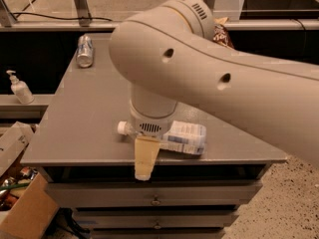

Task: Place blue plastic bottle upright

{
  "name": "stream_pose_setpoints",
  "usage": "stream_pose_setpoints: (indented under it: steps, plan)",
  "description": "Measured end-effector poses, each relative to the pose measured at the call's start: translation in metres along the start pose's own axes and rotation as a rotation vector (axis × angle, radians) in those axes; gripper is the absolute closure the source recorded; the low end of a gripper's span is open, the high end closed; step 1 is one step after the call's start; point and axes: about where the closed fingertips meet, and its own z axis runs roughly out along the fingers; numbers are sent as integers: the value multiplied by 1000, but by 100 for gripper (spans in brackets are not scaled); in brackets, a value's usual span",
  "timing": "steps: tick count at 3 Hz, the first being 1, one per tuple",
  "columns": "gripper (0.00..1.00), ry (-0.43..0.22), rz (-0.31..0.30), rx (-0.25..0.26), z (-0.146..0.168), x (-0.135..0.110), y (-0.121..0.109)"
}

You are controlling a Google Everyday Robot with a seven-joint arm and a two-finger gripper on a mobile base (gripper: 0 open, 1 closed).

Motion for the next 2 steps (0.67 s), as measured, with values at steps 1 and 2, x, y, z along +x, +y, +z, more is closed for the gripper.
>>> stream_pose_setpoints:
  steps: [1, 2]
  plan:
    - [18, 26, 6, -2, 14, 2, -10]
    - [41, 43, 16, 1, 19, 2, -18]
